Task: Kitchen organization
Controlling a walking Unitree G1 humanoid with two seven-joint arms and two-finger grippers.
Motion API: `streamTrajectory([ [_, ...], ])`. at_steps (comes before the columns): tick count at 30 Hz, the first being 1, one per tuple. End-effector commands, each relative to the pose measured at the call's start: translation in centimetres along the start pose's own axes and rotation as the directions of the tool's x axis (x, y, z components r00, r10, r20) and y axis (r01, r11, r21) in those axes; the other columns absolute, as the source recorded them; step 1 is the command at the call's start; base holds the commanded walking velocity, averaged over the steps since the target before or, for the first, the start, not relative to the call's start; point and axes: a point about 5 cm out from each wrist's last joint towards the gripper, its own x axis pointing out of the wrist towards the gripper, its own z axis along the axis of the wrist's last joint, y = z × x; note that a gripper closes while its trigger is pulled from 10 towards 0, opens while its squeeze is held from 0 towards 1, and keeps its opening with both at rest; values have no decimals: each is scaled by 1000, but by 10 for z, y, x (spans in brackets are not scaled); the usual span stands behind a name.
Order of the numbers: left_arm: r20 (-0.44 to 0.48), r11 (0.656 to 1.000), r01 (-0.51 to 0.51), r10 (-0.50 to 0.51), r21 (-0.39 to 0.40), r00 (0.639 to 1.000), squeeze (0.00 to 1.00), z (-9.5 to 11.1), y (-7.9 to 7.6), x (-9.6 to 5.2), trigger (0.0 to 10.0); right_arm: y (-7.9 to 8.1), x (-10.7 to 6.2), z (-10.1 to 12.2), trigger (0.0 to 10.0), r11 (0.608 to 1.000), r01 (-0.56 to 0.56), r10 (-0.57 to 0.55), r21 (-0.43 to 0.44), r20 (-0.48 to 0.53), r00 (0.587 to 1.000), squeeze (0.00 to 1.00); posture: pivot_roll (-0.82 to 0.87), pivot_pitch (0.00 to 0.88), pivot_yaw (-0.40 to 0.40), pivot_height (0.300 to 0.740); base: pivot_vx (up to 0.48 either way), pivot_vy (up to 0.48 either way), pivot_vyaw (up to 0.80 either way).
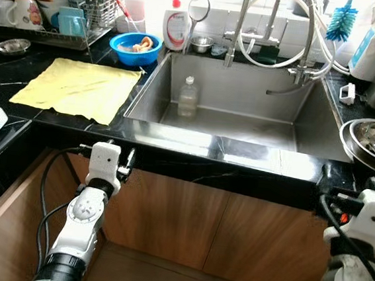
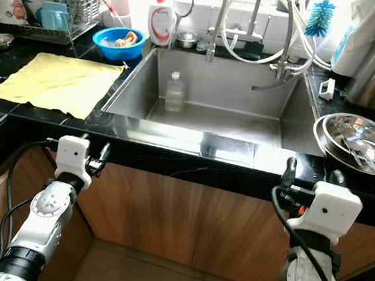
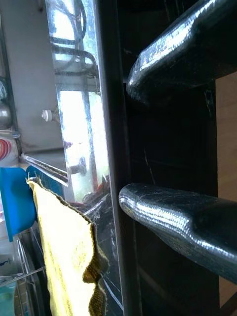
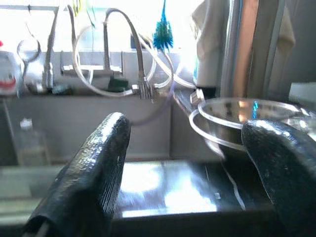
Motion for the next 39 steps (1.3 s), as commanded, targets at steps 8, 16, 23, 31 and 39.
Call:
streamTrajectory([
  [8,140,996,88,-89,12,986,0,30,-21,18,10000,-13,1,-1,10000,991,129,-129,-40,-12,992,0,-96,0,47,740,0,0,0],
  [16,136,996,90,-90,6,987,0,28,-21,17,10000,-15,6,7,10000,987,146,-145,-70,25,989,0,-93,0,49,740,0,0,0],
  [23,129,993,115,-116,19,985,0,25,-27,15,10000,-20,6,9,10000,980,186,-183,-76,37,982,0,-96,0,51,740,0,0,0],
  [31,115,994,102,-105,35,988,0,22,-19,13,10000,-26,13,20,10000,974,210,-204,-85,83,976,0,-88,0,46,740,0,0,0],
  [39,112,994,104,-107,33,988,0,22,-20,14,10000,-30,18,21,10000,969,227,-219,-97,84,972,0,-91,0,47,740,0,0,0],
])
